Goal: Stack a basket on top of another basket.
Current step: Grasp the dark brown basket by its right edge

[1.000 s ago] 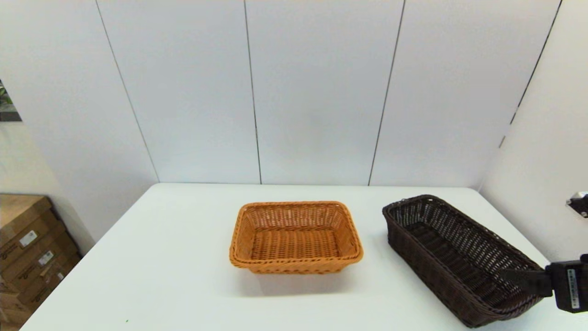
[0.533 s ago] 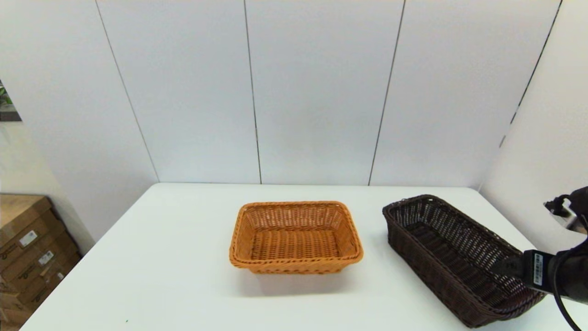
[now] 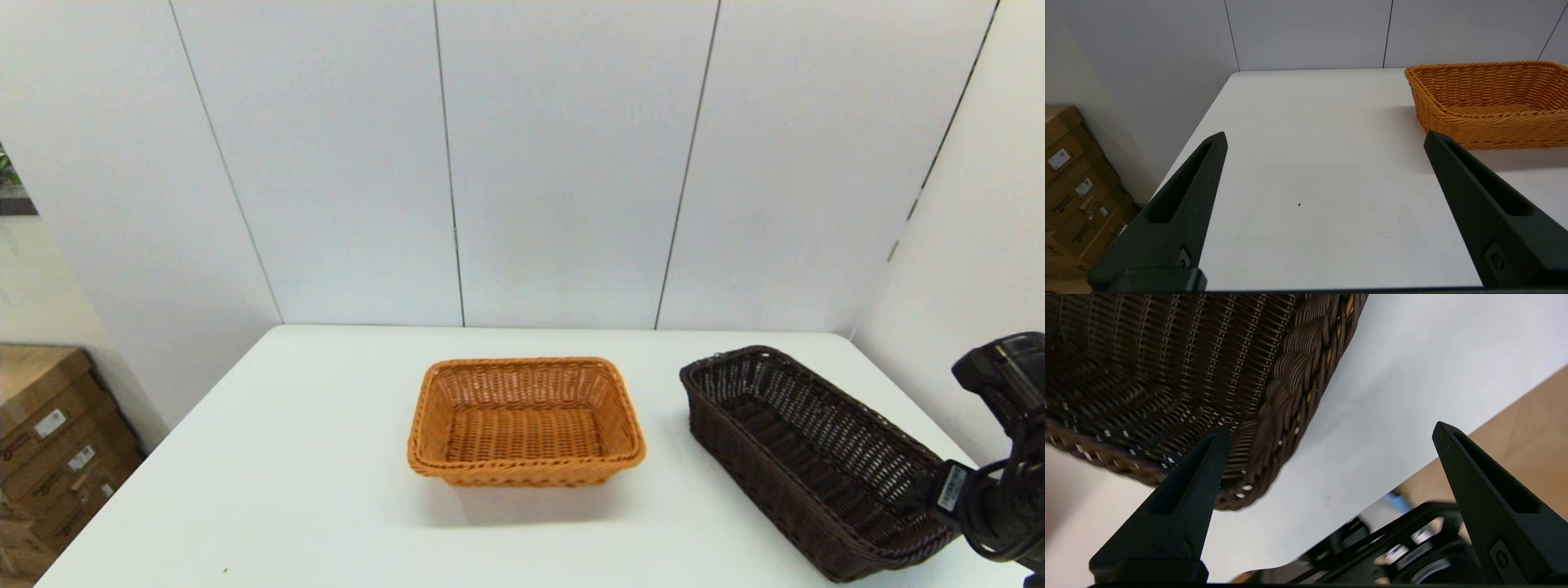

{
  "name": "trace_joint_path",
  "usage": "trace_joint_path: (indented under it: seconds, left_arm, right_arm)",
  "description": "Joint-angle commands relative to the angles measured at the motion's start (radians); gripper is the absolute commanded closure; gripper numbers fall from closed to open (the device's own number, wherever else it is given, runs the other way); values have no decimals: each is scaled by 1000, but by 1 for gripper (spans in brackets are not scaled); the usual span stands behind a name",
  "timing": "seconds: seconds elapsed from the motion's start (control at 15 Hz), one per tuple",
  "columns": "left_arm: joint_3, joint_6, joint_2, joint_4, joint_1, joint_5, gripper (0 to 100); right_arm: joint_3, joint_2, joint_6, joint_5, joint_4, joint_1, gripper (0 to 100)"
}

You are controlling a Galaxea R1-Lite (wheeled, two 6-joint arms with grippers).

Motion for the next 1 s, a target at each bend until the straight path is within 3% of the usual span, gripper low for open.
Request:
trace_joint_path:
  seconds: [0.07,0.27,0.53,1.0]
  left_arm:
    - [2,0,-2,0,0,0,0]
    - [2,0,-2,0,0,0,0]
    - [2,0,-2,0,0,0,0]
    - [2,0,-2,0,0,0,0]
  right_arm:
    - [-44,115,105,52,13,1,0]
    - [-81,202,186,84,13,-25,0]
    - [-106,303,186,144,-39,-109,0]
    - [-162,365,183,144,-38,-151,0]
